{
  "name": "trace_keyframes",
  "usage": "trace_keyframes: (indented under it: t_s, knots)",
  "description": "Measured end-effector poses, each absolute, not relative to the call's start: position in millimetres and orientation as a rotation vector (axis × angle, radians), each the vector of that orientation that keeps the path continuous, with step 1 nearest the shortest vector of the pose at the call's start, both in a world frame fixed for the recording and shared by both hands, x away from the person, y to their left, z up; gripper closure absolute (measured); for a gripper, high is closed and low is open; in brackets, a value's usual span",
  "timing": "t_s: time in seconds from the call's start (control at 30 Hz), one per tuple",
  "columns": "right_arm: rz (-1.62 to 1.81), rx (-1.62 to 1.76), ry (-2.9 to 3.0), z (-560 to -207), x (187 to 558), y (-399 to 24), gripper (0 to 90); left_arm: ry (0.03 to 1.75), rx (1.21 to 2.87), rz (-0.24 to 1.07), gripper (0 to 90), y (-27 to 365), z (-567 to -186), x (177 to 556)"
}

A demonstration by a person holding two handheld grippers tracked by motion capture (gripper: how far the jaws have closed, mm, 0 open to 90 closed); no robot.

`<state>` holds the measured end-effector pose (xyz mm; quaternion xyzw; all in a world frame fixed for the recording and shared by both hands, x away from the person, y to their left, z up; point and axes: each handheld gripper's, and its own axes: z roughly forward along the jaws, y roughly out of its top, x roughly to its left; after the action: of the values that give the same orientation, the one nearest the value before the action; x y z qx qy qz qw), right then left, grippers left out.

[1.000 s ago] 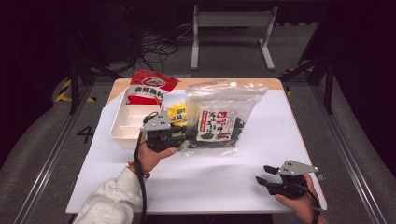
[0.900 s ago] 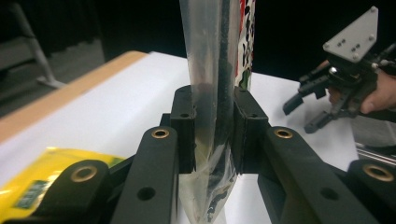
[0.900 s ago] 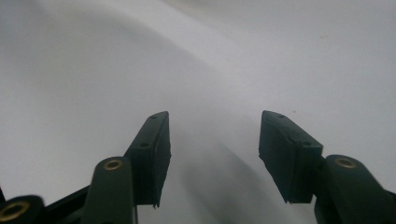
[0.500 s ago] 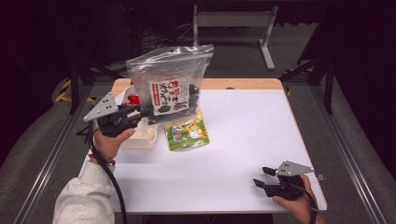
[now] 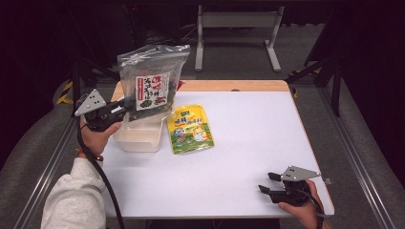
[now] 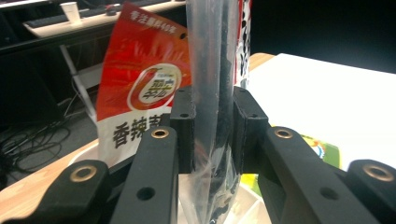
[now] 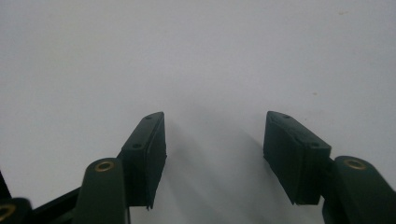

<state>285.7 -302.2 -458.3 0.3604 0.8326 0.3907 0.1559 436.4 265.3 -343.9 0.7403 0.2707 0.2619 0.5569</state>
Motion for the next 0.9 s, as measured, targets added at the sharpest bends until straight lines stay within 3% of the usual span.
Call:
trace_keyframes:
  t_s: [0.37,0.9]
  knots:
    - [1.122,1.034,2.386,-459,284,-302,38.6,0.696,1.71,0.69,74.2,284,-356,441]
    - [1.142,0.996,2.407,-455,283,-295,36.6,0.713,1.713,0.669,74.0,301,-388,442]
